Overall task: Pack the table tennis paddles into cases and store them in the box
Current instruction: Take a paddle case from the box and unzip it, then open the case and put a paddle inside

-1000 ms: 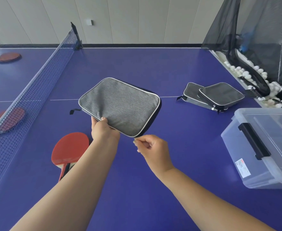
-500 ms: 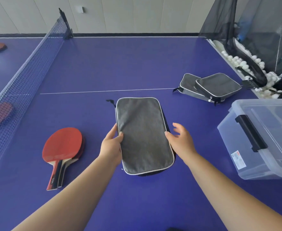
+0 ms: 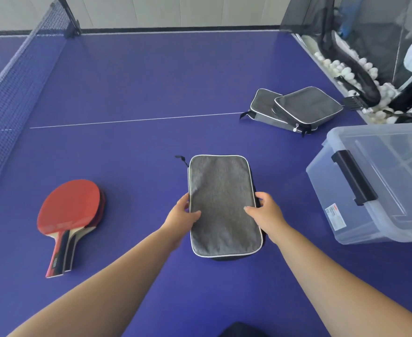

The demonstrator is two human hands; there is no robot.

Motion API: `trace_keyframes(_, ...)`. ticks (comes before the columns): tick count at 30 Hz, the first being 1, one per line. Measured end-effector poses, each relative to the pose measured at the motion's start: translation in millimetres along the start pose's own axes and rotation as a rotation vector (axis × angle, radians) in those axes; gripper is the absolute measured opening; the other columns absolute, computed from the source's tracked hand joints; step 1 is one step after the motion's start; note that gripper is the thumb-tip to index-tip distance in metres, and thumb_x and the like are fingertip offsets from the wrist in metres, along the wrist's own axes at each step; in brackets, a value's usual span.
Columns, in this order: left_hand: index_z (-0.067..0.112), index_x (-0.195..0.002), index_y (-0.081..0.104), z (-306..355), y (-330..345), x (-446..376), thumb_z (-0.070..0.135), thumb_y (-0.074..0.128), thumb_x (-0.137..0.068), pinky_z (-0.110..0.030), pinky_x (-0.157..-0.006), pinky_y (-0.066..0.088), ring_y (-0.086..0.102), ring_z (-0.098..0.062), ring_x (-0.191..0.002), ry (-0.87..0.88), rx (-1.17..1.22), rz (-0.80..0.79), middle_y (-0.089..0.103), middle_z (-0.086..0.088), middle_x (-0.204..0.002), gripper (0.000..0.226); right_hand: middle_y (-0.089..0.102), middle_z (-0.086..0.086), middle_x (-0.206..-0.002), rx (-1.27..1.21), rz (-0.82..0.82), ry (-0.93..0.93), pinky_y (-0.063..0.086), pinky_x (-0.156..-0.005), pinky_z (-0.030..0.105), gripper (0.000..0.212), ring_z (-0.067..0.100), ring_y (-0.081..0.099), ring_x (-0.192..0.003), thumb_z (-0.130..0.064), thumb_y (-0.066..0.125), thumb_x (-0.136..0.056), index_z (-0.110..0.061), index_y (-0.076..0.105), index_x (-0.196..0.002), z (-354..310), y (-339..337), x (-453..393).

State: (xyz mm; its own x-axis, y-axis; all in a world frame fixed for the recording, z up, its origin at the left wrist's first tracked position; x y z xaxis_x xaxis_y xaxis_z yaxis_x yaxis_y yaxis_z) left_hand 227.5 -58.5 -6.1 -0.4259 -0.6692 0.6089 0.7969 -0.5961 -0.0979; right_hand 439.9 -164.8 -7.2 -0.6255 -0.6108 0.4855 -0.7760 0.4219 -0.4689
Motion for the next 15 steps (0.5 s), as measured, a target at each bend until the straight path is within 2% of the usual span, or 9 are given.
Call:
trace_keyframes(3,0.035,-0.143,0.041,-5.1,9.2,-0.5,0.007,0.055,-0.093,-0.027,-0.097,0.045,0.057,-0.005,-0.113,-0.01,-0.092,-0.104,0.058,0.01,-0.131,0.059,0.06,-0.003,-0.114,-0.019,0.035,0.005,0.049,-0.072,0.031,0.047,0.011,0.06,-0.084,-0.02,0.067,-0.085,-0.018,0.05,-0.129,-0.9,-5.0,-1.2)
trace_keyframes(5,0.034,-0.149,0.031,-4.7,11.1,2.3,0.012,0.06,-0.092,-0.027,-0.1,0.038,0.051,-0.005,-0.121,-0.016,-0.15,-0.137,0.05,0.012,-0.141,0.067,0.059,-0.008,-0.103,-0.058,0.075,-0.012,0.047,-0.066,0.026,0.038,0.005,0.058,-0.076,-0.017,0.064,-0.086,-0.02,0.054,-0.122,-5.6,-10.4,-0.3)
trace_keyframes(8,0.031,-0.156,0.015,5.7,8.8,9.4,0.02,0.063,-0.092,-0.024,-0.095,0.035,0.043,-0.009,-0.127,-0.009,-0.217,-0.106,0.037,0.009,-0.152,0.081,0.066,-0.007,-0.105,-0.152,0.115,-0.047,0.048,-0.072,0.024,0.024,0.005,0.061,-0.084,-0.013,0.06,-0.086,-0.021,0.061,-0.109,-17.4,-18.0,1.2)
trace_keyframes(11,0.032,-0.156,0.018,25.2,10.0,22.8,0.034,0.062,-0.094,-0.021,-0.082,0.039,0.048,-0.01,-0.117,0.047,-0.284,-0.027,0.033,0.004,-0.155,0.075,0.069,-0.008,-0.099,-0.205,0.113,-0.079,0.05,-0.076,0.027,0.019,0.011,0.064,-0.087,-0.017,0.06,-0.087,-0.026,0.066,-0.102,-35.8,-19.7,7.0)
trace_keyframes(13,0.038,-0.153,0.024,38.7,15.5,32.6,0.045,0.063,-0.091,-0.019,-0.071,0.043,0.05,-0.004,-0.107,0.113,-0.25,-0.006,0.035,0.005,-0.155,0.074,0.07,-0.008,-0.092,-0.245,0.105,-0.128,0.055,-0.075,0.033,0.012,0.014,0.066,-0.085,-0.021,0.061,-0.088,-0.028,0.067,-0.095,-51.0,-16.5,15.2)
trace_keyframes(14,0.04,-0.152,0.026,45.3,20.2,39.4,0.05,0.063,-0.088,-0.019,-0.073,0.045,0.05,-0.001,-0.109,0.152,-0.23,-0.008,0.036,0.006,-0.154,0.074,0.07,-0.008,-0.09,-0.274,0.096,-0.163,0.058,-0.074,0.035,0.009,0.014,0.067,-0.083,-0.022,0.061,-0.089,-0.027,0.068,-0.092,-59.7,-13.6,21.9)
trace_keyframes(15,0.041,-0.151,0.026,50.3,25.0,45.5,0.052,0.064,-0.087,-0.021,-0.082,0.047,0.05,0.0,-0.116,0.184,-0.214,-0.012,0.036,0.007,-0.153,0.076,0.071,-0.008,-0.088,-0.303,0.076,-0.201,0.059,-0.071,0.034,0.008,0.014,0.068,-0.082,-0.022,0.062,-0.09,-0.027,0.069,-0.091,-67.9,-9.2,28.8)
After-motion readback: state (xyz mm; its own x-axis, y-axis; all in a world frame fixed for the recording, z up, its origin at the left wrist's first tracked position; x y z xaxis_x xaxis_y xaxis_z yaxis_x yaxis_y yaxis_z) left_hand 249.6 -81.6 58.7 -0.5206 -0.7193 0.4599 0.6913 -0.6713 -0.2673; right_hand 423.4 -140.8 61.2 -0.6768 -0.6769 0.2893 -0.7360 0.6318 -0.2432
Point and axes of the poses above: each hand's wrist, its own x-axis away from the middle knuckle, its own y-axis out of the palm, z = x × y, the point moved 5 cm from there along -x, towards the middle knuckle
